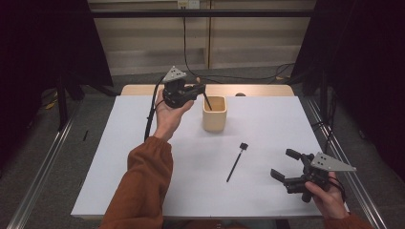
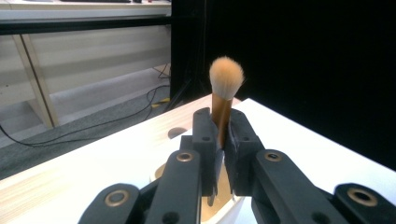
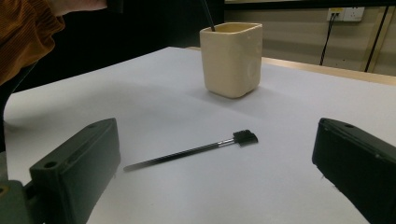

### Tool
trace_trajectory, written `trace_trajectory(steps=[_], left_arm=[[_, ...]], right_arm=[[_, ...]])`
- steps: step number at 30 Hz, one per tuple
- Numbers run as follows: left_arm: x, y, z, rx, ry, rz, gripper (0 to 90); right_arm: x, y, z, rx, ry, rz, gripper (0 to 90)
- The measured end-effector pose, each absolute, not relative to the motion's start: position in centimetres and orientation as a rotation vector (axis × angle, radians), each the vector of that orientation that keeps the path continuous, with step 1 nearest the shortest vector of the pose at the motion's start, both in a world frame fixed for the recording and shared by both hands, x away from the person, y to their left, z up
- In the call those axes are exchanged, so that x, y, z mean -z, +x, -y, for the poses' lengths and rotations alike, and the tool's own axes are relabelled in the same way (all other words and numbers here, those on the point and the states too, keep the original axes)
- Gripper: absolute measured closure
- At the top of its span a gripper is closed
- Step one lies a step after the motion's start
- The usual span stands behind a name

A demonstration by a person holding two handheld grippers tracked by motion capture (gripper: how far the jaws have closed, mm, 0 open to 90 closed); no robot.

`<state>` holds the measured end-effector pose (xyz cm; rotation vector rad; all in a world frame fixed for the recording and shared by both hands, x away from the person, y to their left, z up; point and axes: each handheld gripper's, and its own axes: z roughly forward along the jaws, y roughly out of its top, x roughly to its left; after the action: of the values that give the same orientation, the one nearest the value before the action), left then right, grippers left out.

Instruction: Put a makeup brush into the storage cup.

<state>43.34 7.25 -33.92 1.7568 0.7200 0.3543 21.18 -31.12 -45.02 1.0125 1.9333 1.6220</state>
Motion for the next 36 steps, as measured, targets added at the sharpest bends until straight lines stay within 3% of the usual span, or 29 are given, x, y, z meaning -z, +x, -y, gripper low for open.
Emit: trace_trajectory(steps=[30, 32, 36], left_arm=[[37.7, 43.6, -6.3, -0.340, 1.838, -0.734, 83.9], [37.8, 43.6, -6.3, -0.337, 1.830, -0.733, 81.7], [38.0, 43.7, -6.3, -0.344, 1.829, -0.747, 67.9]], right_arm=[[45.0, 21.2, 30.9, -1.618, 1.001, -1.952, 0.0], [45.0, 21.2, 30.9, -1.618, 1.000, -1.954, 0.0], [45.0, 21.1, 30.9, -1.619, 0.999, -1.955, 0.1]])
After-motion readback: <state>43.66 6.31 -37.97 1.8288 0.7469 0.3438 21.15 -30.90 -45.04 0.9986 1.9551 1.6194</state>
